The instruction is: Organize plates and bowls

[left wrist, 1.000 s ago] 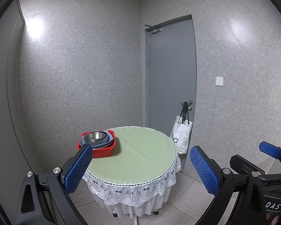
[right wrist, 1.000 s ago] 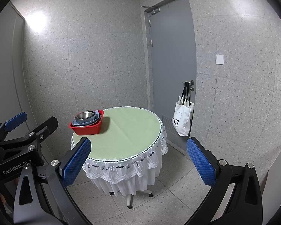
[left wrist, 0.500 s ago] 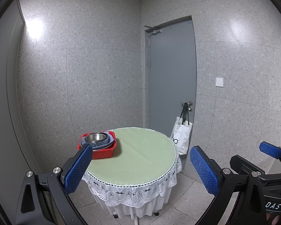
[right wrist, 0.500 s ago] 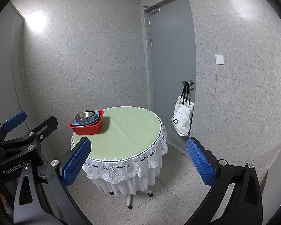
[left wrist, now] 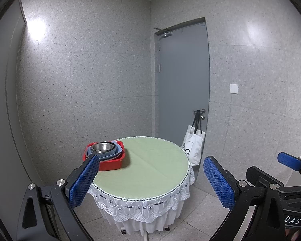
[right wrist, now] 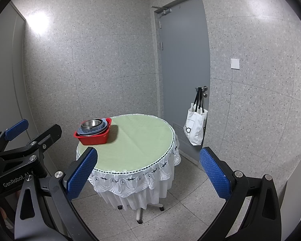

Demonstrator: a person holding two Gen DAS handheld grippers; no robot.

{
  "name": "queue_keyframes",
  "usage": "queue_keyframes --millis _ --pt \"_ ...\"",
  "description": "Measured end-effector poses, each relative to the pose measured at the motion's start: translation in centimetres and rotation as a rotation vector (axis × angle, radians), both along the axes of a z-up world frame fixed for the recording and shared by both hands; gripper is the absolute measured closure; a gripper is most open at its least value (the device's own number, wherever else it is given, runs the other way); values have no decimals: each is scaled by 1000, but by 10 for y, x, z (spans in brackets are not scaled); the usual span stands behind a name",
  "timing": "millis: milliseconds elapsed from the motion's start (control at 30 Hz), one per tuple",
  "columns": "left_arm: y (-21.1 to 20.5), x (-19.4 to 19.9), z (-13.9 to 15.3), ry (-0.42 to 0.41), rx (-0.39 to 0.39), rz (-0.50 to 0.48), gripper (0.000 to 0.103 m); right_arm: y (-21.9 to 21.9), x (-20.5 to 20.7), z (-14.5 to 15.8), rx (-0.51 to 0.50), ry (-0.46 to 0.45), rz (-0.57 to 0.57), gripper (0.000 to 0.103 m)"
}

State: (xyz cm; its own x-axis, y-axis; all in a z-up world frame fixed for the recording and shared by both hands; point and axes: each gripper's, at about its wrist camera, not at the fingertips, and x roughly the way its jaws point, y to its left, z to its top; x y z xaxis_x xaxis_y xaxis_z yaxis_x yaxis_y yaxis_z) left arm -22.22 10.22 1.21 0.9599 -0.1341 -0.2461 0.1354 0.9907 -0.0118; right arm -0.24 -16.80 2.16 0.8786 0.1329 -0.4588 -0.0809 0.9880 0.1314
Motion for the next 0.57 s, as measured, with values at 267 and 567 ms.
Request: queue_keyframes --millis 267,567 --pt "-2 -1 1 -2 2 -1 1 7 -1 1 0 6 -9 0" --pt "0 -3 0 1 6 -7 1 18 -4 1 1 12 -26 0"
